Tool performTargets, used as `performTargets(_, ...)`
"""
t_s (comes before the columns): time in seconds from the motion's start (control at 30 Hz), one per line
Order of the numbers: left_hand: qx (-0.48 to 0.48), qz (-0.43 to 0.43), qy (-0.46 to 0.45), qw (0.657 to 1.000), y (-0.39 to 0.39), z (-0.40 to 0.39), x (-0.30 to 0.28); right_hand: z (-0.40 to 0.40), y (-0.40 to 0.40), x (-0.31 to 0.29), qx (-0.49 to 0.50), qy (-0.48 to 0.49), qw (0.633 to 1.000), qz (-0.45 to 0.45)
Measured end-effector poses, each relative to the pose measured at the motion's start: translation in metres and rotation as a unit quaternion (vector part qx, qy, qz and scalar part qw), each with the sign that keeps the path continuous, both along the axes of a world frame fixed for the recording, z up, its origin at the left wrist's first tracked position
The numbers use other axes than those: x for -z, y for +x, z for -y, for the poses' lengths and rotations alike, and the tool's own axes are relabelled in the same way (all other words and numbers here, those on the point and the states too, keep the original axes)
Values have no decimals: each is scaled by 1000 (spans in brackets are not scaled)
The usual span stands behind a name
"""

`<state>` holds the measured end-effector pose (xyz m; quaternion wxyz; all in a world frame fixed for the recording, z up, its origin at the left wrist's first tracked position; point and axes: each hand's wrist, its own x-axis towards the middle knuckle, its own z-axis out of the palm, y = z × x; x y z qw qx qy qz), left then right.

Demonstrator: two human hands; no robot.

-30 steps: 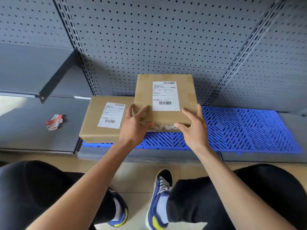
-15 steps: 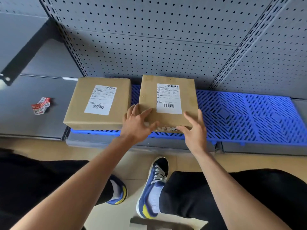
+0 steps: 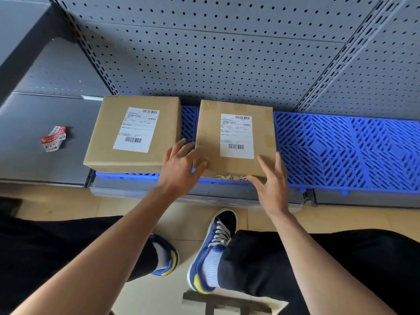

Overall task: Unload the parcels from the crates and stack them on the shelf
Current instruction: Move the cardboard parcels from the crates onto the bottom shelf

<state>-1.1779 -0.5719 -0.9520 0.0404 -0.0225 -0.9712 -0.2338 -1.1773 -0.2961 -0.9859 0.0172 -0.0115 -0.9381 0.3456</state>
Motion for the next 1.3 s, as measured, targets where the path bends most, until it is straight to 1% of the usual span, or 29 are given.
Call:
performTargets(0.1,-28,11,-35,999,-6,13,-1,2,-1,-2,-5,123,992,-28)
performTargets(0.17,-51,32,-59,996,-8,24,-5,7,-2,-4,-23,186,981,-42)
performTargets(0.27,-96,86,-60,990,-7,37,-9,17,-3,-3,-46,235,971,-14)
performTargets(0.37,-109,135,-96,980,-6,47,-2,27,-5,-1,-58,263,963,19)
performTargets(0.47,-102,143,-130,976,-4,55,8,34,-10,-3,-65,260,963,25)
performTargets(0.7,-96,133,-136,977,-1,58,9,57,-19,-6,-91,260,961,17)
performTargets(0.97,-106,128,-111,980,2,59,6,72,-14,-3,-79,262,962,9)
performTargets(1.17,-105,131,-113,979,5,58,4,71,-7,-5,-64,222,973,-10)
performTargets(1.3,-108,139,-87,980,3,61,0,72,-6,-7,-60,210,976,-6)
